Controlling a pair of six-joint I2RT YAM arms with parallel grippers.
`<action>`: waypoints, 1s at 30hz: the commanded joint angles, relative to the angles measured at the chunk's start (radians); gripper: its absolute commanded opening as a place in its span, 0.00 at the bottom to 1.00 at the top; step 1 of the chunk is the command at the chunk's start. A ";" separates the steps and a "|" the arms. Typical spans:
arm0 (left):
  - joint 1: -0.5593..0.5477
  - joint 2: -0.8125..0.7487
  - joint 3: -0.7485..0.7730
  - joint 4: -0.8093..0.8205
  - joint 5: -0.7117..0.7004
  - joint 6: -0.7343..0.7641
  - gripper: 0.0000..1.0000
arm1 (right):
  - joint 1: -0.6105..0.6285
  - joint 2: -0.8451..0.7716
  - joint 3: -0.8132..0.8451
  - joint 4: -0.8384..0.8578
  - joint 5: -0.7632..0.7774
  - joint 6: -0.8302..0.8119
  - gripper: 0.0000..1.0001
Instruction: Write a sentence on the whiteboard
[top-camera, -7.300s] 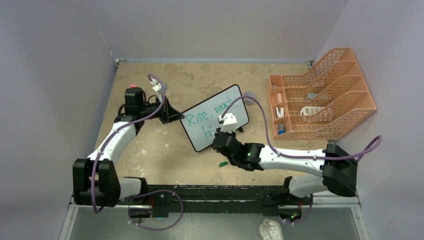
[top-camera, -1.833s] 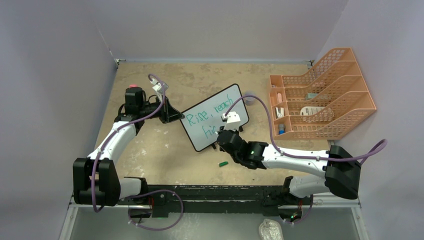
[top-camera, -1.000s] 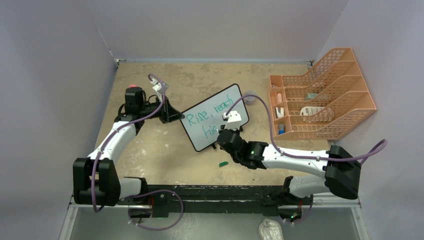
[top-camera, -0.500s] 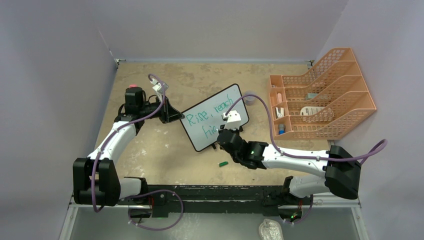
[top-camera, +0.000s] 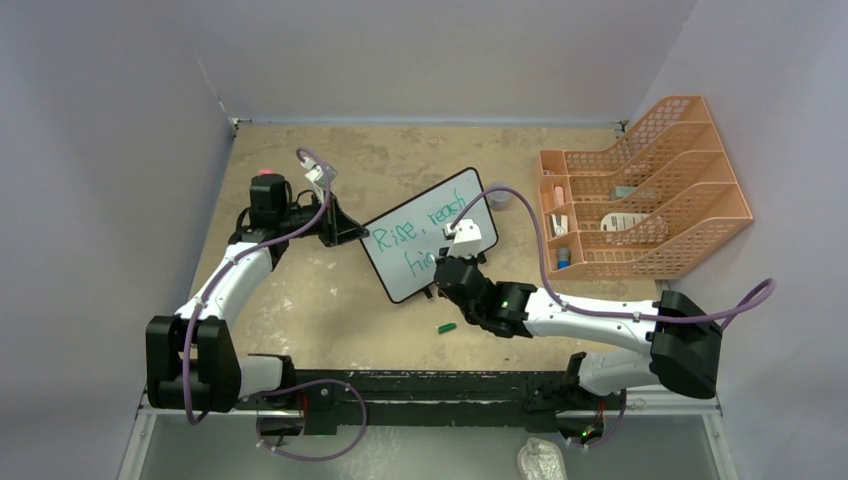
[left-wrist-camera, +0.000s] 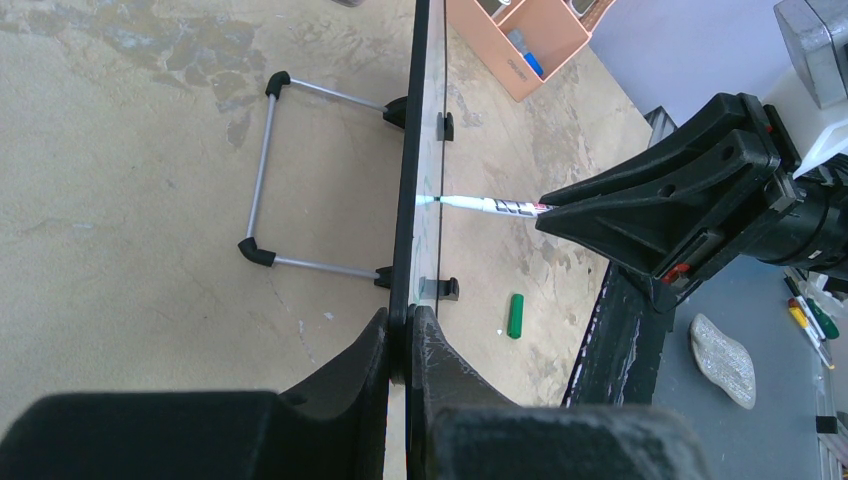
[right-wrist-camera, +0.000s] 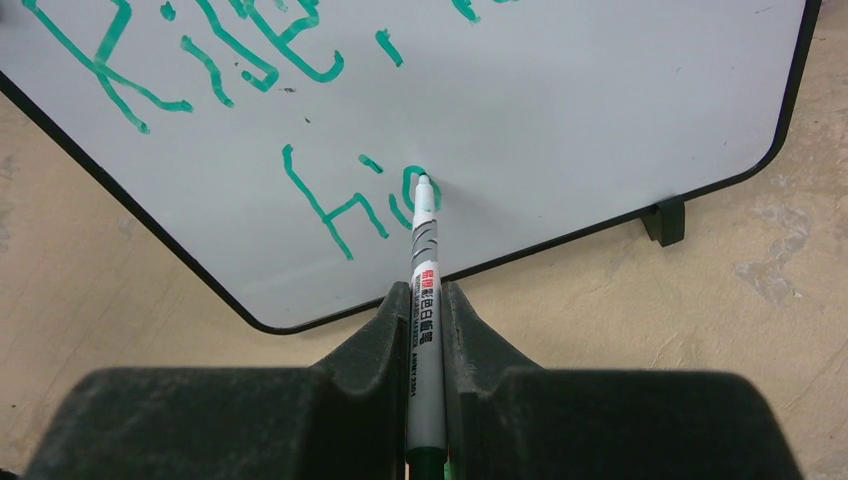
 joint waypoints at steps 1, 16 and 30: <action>-0.002 0.011 0.021 -0.013 -0.014 0.037 0.00 | -0.005 -0.010 0.042 0.040 0.035 -0.007 0.00; -0.002 0.010 0.020 -0.011 -0.014 0.037 0.00 | -0.005 -0.005 0.002 -0.022 0.011 0.060 0.00; -0.002 0.009 0.019 -0.011 -0.016 0.036 0.00 | -0.005 -0.018 -0.031 -0.064 -0.001 0.104 0.00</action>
